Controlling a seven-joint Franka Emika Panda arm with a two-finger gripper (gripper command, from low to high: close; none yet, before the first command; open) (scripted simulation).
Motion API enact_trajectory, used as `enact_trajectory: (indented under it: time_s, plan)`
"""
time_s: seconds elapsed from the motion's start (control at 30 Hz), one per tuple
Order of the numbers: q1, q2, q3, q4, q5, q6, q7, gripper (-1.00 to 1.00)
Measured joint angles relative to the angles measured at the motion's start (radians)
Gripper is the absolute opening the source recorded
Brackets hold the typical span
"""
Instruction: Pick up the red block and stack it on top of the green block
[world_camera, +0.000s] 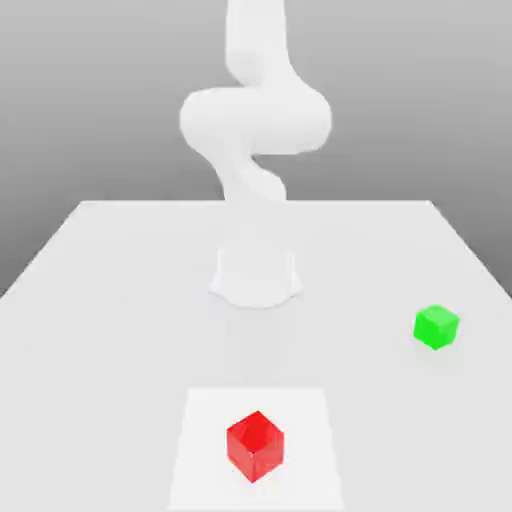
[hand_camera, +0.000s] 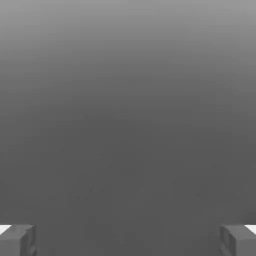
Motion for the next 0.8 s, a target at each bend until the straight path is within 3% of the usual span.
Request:
enact_trajectory:
  time_s: [0.47, 0.8]
  plan:
    - [0.144, 0.516, -0.136, -0.183, 0.068, 0.244, -0.441, 0.00]
    - [0.139, 0.871, -0.127, -0.284, 0.068, 0.440, -0.673, 0.00]
